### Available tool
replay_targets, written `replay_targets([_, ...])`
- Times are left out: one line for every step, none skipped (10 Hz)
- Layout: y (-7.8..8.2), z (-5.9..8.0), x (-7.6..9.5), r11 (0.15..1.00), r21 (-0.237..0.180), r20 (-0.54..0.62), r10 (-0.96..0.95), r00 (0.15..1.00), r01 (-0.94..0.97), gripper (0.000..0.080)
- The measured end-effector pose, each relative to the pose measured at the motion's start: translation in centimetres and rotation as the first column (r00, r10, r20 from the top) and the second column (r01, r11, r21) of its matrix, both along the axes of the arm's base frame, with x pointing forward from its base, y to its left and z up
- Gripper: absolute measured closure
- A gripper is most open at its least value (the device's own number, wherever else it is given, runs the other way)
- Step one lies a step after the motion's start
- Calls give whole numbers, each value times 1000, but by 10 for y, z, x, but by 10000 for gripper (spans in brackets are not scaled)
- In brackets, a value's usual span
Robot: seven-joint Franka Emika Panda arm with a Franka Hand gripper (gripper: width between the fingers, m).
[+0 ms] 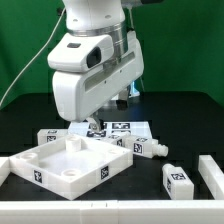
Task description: Assemble one leg
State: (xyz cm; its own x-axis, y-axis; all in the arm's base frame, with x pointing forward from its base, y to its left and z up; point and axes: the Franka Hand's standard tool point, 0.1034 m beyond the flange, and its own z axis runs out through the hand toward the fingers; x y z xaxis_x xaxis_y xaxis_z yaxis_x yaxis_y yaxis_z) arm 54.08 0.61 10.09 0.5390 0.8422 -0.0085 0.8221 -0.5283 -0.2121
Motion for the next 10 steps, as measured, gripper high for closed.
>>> replay_targets([0,-1,2,1000,3,-9,1,1000,-1,150])
replay_targets([0,-1,2,1000,3,-9,1,1000,-1,150])
replay_targets([0,-1,2,1000,3,-9,0,1000,0,150])
replay_targets([0,-1,1,1000,2,-9,1,1000,-1,150])
replay_targets([0,-1,1,1000,2,-9,1,1000,-1,150])
replay_targets([0,-1,1,1000,2,-10,1,1000,-1,150])
replay_targets([-1,-2,1,1000,2,-10,-1,1000,1,150])
replay_targets([-16,-4,-3,998,13,20,66,998,-66,150])
replay_targets([-33,-7,-15,997,13,53,79,995,-80,150])
replay_targets([-43,-12,-30,996,15,66,84,994,-85,150])
